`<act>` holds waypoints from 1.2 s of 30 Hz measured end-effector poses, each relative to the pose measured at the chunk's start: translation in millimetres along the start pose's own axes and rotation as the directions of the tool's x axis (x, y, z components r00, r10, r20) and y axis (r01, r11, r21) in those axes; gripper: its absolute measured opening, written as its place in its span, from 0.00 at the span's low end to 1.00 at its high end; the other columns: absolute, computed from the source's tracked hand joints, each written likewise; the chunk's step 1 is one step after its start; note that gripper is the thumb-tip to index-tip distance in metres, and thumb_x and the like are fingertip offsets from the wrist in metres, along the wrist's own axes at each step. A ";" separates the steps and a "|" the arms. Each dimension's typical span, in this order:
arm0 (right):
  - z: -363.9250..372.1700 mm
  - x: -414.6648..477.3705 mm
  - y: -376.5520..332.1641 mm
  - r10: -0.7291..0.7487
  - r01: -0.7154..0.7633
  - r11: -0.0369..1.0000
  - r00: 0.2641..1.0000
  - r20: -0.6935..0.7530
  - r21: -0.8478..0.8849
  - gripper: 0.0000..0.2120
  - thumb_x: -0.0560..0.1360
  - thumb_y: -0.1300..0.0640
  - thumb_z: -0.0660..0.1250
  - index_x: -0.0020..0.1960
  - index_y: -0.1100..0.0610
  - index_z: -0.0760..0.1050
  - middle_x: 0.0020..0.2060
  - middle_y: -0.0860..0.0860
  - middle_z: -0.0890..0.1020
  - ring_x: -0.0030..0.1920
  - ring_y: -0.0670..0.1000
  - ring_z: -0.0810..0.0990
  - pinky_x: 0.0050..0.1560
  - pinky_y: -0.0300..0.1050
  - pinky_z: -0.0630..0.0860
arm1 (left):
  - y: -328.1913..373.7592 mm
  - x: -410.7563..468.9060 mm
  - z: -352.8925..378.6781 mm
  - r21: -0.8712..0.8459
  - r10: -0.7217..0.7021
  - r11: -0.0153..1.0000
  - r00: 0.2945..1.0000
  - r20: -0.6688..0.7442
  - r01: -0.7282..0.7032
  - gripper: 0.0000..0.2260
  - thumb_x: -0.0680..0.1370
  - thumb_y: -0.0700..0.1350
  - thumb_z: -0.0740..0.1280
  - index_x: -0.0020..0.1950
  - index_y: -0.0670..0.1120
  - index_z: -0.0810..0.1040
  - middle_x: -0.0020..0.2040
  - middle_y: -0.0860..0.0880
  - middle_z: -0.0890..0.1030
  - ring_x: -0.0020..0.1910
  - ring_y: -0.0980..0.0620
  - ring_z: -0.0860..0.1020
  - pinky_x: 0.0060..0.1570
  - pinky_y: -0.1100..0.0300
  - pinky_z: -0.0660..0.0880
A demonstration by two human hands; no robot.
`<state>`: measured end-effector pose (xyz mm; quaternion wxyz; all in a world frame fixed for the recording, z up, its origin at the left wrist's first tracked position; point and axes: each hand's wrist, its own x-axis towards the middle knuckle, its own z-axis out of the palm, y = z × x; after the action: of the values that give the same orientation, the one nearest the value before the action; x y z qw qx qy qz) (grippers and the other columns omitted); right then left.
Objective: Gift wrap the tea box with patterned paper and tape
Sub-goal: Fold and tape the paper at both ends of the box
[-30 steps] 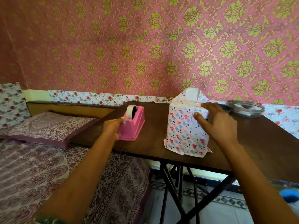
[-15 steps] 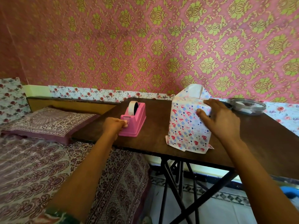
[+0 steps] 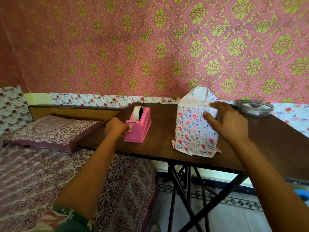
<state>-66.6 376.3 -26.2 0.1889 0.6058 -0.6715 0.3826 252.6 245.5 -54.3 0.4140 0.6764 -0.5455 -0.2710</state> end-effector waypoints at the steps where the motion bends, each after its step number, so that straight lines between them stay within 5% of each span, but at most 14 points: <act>1: -0.1 0.2 -0.1 0.002 -0.002 1.000 1.000 0.002 -0.005 0.30 0.70 0.36 0.54 0.64 0.51 0.73 0.65 0.51 0.75 0.56 0.56 0.79 0.44 0.48 0.76 | 1.4 1.1 -0.1 0.064 0.009 0.998 1.000 -0.006 -0.009 0.10 0.69 0.45 0.75 0.43 0.39 0.82 0.41 0.43 0.83 0.41 0.47 0.82 0.49 0.50 0.79; 8: -2.9 1.4 -0.4 -0.004 0.005 1.000 1.000 0.019 -0.022 0.25 0.75 0.38 0.59 0.65 0.51 0.72 0.66 0.50 0.74 0.58 0.56 0.78 0.45 0.48 0.76 | 6.0 -5.0 -13.0 0.371 -0.026 0.929 0.999 0.044 0.007 0.11 0.71 0.44 0.74 0.47 0.38 0.80 0.41 0.43 0.82 0.41 0.47 0.81 0.41 0.55 0.78; 10: -1.8 2.0 -1.7 -0.005 0.006 1.000 1.000 0.030 -0.029 0.23 0.76 0.40 0.60 0.65 0.52 0.72 0.66 0.51 0.73 0.58 0.56 0.77 0.46 0.49 0.76 | -0.1 -11.2 -17.0 0.264 -0.067 0.964 0.989 0.131 0.031 0.09 0.71 0.42 0.73 0.46 0.38 0.80 0.40 0.43 0.82 0.37 0.49 0.80 0.38 0.58 0.78; 13: -2.1 1.4 -5.7 -0.004 0.005 1.000 0.999 0.032 -0.030 0.28 0.73 0.35 0.56 0.64 0.51 0.73 0.65 0.51 0.75 0.55 0.56 0.79 0.44 0.47 0.76 | 16.2 -25.9 -20.6 -0.029 0.094 0.996 0.968 0.234 -0.090 0.03 0.74 0.40 0.68 0.45 0.40 0.78 0.41 0.45 0.80 0.37 0.52 0.77 0.36 0.63 0.75; 16: -8.7 5.6 -9.3 0.062 -0.064 0.995 0.998 0.030 0.080 0.32 0.69 0.31 0.51 0.61 0.49 0.76 0.61 0.49 0.78 0.52 0.54 0.80 0.45 0.46 0.77 | 63.5 -42.1 -18.5 -0.293 0.293 0.933 0.913 0.284 -0.208 0.02 0.76 0.40 0.66 0.47 0.43 0.78 0.37 0.49 0.80 0.34 0.55 0.76 0.34 0.65 0.74; 19: -12.5 12.2 -8.2 0.170 -0.180 0.954 0.984 0.062 0.239 0.25 0.71 0.33 0.59 0.55 0.50 0.79 0.53 0.50 0.82 0.51 0.53 0.81 0.47 0.49 0.78 | 114.1 -56.9 -0.6 -0.470 0.429 0.849 0.833 0.348 -0.241 0.02 0.75 0.41 0.68 0.43 0.47 0.78 0.28 0.54 0.80 0.28 0.60 0.75 0.30 0.71 0.74; 22: -13.0 20.9 -3.8 0.266 -0.267 0.868 0.962 0.061 0.419 0.15 0.72 0.48 0.69 0.52 0.57 0.73 0.46 0.51 0.80 0.49 0.53 0.80 0.48 0.53 0.77 | 158.2 -73.9 31.2 -0.562 0.553 0.784 0.706 0.442 -0.262 0.02 0.75 0.40 0.67 0.43 0.46 0.77 0.29 0.54 0.80 0.30 0.59 0.76 0.32 0.69 0.74; 26: -6.0 32.8 3.2 0.408 -0.441 0.655 0.890 0.204 0.613 0.25 0.69 0.54 0.73 0.58 0.57 0.62 0.55 0.54 0.71 0.53 0.54 0.74 0.56 0.53 0.74 | 194.5 -85.1 69.9 -0.483 0.615 0.784 0.593 0.520 -0.389 0.01 0.76 0.42 0.67 0.45 0.46 0.78 0.37 0.50 0.79 0.35 0.56 0.74 0.37 0.66 0.72; 28: -1.8 33.5 5.8 0.416 -0.538 0.527 0.838 0.353 0.657 0.25 0.72 0.52 0.71 0.62 0.56 0.62 0.60 0.53 0.70 0.57 0.54 0.73 0.56 0.51 0.73 | 201.5 -83.1 83.0 -0.440 0.584 0.811 0.581 0.567 -0.387 0.02 0.76 0.42 0.67 0.44 0.45 0.78 0.37 0.49 0.79 0.35 0.56 0.73 0.35 0.66 0.71; 31: 1.4 26.8 6.5 0.329 -0.646 0.355 0.763 0.557 0.676 0.23 0.77 0.50 0.62 0.69 0.57 0.64 0.59 0.51 0.72 0.48 0.49 0.75 0.38 0.41 0.71 | 208.3 -75.3 97.2 -0.327 0.533 0.843 0.576 0.620 -0.428 0.04 0.76 0.43 0.67 0.44 0.43 0.78 0.37 0.48 0.80 0.30 0.55 0.71 0.30 0.64 0.69; 36: 13.3 22.8 5.7 0.351 -0.625 0.305 0.775 0.526 0.718 0.21 0.79 0.47 0.57 0.70 0.53 0.61 0.48 0.45 0.73 0.42 0.43 0.73 0.37 0.40 0.71 | 213.4 -69.7 99.6 -0.213 0.472 0.861 0.570 0.673 -0.462 0.05 0.75 0.43 0.69 0.47 0.41 0.79 0.34 0.49 0.80 0.25 0.58 0.71 0.24 0.68 0.68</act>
<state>-73.7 351.0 -19.9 -0.3634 0.4237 -0.5534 0.6182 43.5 273.0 71.6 0.2344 0.3493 -0.8179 -0.3926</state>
